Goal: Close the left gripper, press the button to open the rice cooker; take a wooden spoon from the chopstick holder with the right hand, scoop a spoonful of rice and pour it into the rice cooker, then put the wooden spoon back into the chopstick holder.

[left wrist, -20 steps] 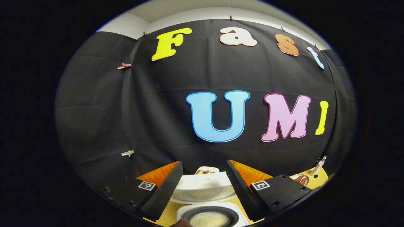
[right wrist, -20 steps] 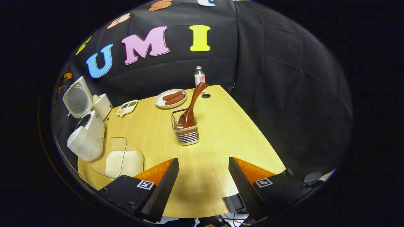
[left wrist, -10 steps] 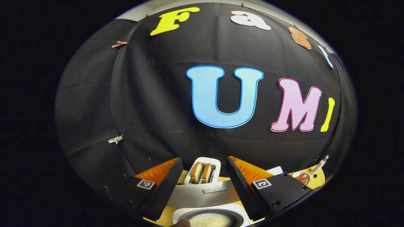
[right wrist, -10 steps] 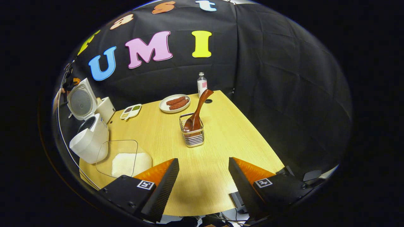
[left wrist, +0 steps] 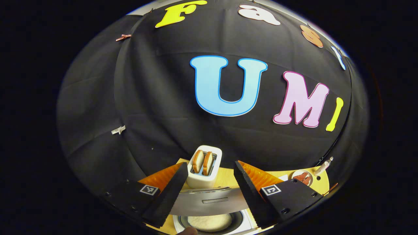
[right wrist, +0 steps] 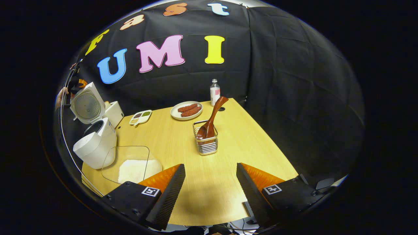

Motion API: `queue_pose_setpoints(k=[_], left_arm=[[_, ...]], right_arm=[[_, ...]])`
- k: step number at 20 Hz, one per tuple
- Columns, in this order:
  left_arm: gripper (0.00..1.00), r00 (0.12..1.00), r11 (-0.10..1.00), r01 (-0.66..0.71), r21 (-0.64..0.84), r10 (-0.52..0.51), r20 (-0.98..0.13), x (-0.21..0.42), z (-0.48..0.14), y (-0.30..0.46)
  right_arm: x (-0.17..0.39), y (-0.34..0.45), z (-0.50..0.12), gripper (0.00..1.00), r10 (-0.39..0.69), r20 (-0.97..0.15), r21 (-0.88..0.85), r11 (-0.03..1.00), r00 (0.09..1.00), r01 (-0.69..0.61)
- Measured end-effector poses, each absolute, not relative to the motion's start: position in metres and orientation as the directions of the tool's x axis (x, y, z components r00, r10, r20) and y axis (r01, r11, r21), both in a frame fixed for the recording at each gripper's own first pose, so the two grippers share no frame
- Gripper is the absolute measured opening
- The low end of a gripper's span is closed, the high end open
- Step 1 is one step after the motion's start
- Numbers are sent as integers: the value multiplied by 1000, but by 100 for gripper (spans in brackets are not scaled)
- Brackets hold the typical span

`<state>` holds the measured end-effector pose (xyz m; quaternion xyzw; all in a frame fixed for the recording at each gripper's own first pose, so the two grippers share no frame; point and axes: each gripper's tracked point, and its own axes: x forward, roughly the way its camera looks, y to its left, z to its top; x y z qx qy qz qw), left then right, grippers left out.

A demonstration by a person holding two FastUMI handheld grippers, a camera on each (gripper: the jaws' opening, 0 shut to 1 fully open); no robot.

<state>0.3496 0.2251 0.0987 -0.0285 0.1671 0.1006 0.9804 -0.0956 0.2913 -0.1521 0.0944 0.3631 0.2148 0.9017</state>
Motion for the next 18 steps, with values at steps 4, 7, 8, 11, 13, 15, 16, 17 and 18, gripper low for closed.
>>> queue_pose_setpoints(k=[4, 7, 8, 11, 13, 15, 16, 17, 18], left_arm=[[99, 901, 980, -196, -38, 165, -400, 314, 63, 207], [99, 869, 974, -221, -46, 175, -463, 283, 16, 201], [100, 868, 976, -215, -32, 177, -463, 276, 8, 196], [97, 876, 979, -203, 0, 182, -447, 258, -22, 188], [98, 866, 979, -205, 2, 182, -467, 247, -50, 184], [98, 853, 979, -203, 20, 187, -488, 238, -77, 181], [98, 846, 978, -206, 30, 194, -496, 233, -90, 180], [98, 842, 976, -213, 34, 202, -501, 231, -101, 179], [98, 858, 975, -221, 35, 211, -468, 231, -102, 179]], right_arm=[[-100, 305, -154, 99, 502, -601, 357, 865, 622, -353], [-105, 306, -155, 99, 517, -596, 365, 856, 615, -366], [-107, 305, -156, 99, 520, -596, 367, 854, 612, -368], [-117, 300, -163, 99, 522, -609, 361, 853, 597, -377], [-123, 298, -168, 99, 524, -619, 360, 851, 584, -382], [-130, 297, -170, 99, 528, -625, 361, 848, 575, -387], [-132, 297, -171, 99, 528, -627, 359, 848, 572, -390], [-134, 297, -172, 99, 528, -629, 356, 848, 571, -393], [-136, 296, -172, 99, 527, -630, 353, 849, 571, -394]])
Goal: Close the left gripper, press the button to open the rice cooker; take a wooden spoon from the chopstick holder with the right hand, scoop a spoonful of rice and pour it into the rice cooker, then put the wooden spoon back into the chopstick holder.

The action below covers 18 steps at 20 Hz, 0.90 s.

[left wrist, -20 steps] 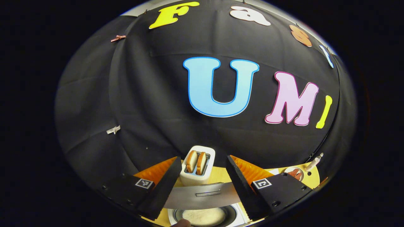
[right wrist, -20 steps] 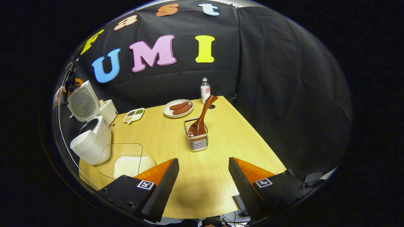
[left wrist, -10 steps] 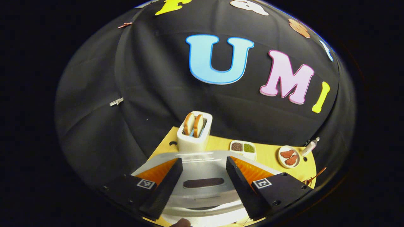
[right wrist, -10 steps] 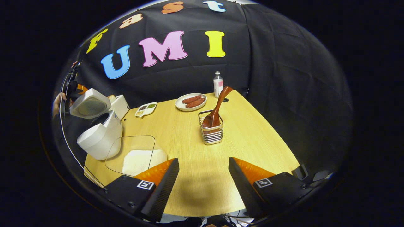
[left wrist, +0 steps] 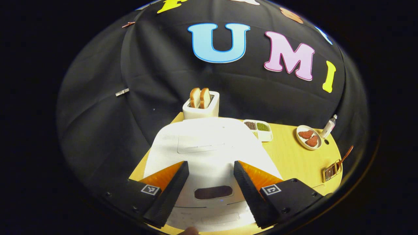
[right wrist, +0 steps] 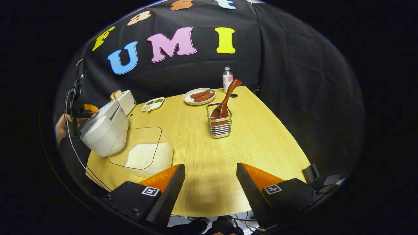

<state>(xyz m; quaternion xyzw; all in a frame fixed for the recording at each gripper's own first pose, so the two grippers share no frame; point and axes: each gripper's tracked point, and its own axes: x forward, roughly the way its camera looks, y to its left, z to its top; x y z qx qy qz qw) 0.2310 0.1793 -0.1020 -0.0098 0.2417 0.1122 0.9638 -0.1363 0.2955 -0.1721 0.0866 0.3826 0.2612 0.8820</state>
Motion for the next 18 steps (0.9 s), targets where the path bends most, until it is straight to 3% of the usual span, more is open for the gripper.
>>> queue_pose_setpoints(k=[5, 16, 18], left_arm=[[99, 905, 976, -208, 55, 214, -367, 229, -108, 177], [99, 940, 981, -166, 98, 187, -284, 229, -107, 175], [98, 932, 983, -165, 75, 180, -314, 221, -107, 172]], right_arm=[[-150, 296, -178, 99, 525, -647, 350, 849, 553, -396], [-153, 299, -154, 99, 481, -614, 311, 876, 626, -368], [-152, 301, -138, 99, 491, -581, 320, 871, 649, -372]])
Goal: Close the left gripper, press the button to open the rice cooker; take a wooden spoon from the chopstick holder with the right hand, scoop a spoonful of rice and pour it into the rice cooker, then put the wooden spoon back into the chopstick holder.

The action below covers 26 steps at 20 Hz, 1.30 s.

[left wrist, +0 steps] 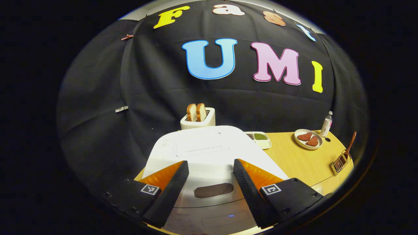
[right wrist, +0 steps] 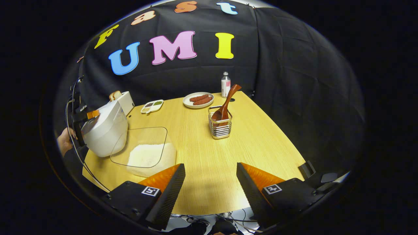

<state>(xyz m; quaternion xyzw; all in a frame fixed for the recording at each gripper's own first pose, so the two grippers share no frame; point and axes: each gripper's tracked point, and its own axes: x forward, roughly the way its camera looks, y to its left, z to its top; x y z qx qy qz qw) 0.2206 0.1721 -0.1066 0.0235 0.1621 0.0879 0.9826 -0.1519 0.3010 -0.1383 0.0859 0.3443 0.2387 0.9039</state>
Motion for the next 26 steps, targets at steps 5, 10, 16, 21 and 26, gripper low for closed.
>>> queue_pose_setpoints(k=[5, 10, 16, 21, 26], left_arm=[[95, 969, 988, -128, 81, 142, -204, 161, -51, 125], [95, 992, 987, -105, 119, 113, -58, 62, 15, 64], [98, 999, 994, -50, 100, 48, 20, -44, 38, 2], [98, 999, 996, -38, 84, 35, 34, -64, 47, -3], [98, 997, 994, -39, 107, 32, 64, -56, 66, 3]], right_arm=[[-144, 299, -85, 99, 537, -468, 342, 843, 702, -416], [-144, 270, -19, 99, 577, -293, 376, 803, 763, -463], [-145, 204, 27, 98, 532, -155, 327, 823, 833, -465], [-144, 187, 52, 98, 496, -101, 305, 840, 862, -448], [-136, 204, 69, 98, 497, -78, 317, 834, 864, -451]])
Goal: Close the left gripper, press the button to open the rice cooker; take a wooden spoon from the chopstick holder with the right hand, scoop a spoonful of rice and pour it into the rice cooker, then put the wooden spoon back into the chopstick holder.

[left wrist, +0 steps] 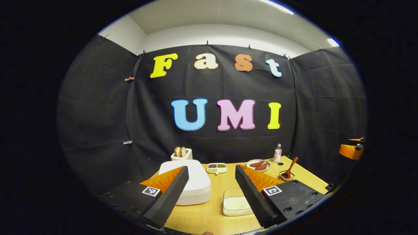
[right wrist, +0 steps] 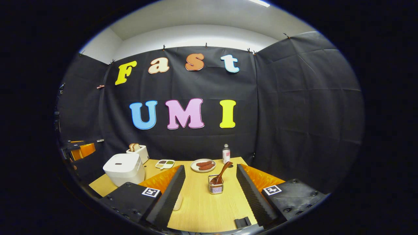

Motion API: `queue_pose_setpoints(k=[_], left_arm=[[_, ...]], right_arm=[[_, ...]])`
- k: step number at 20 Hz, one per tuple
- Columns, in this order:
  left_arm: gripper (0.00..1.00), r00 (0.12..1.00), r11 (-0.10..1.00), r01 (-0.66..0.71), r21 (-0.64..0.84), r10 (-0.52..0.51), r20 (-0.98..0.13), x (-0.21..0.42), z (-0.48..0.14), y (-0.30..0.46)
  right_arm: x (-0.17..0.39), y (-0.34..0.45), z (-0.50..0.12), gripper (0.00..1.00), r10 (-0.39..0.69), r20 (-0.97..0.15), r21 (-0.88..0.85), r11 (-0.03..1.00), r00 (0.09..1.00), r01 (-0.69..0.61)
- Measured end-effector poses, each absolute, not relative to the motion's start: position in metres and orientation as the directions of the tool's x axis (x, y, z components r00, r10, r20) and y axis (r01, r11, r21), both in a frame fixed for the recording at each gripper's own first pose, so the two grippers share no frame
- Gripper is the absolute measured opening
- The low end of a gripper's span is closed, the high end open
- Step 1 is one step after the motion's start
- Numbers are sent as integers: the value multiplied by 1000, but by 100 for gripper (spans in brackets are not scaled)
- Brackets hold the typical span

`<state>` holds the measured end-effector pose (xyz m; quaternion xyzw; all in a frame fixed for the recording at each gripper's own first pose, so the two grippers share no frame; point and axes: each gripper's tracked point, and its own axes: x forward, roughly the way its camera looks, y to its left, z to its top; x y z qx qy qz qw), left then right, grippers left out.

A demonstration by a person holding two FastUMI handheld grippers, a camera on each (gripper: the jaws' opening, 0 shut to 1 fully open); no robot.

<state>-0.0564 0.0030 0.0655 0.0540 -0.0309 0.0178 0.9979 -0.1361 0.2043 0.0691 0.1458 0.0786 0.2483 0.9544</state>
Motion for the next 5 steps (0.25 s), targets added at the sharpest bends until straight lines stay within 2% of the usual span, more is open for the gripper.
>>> queue_pose_setpoints(k=[5], left_arm=[[98, 995, 992, -4, 123, -8, 98, -38, 78, 4]], right_arm=[[-124, 227, 76, 98, 486, -62, 284, 846, 872, -451]])
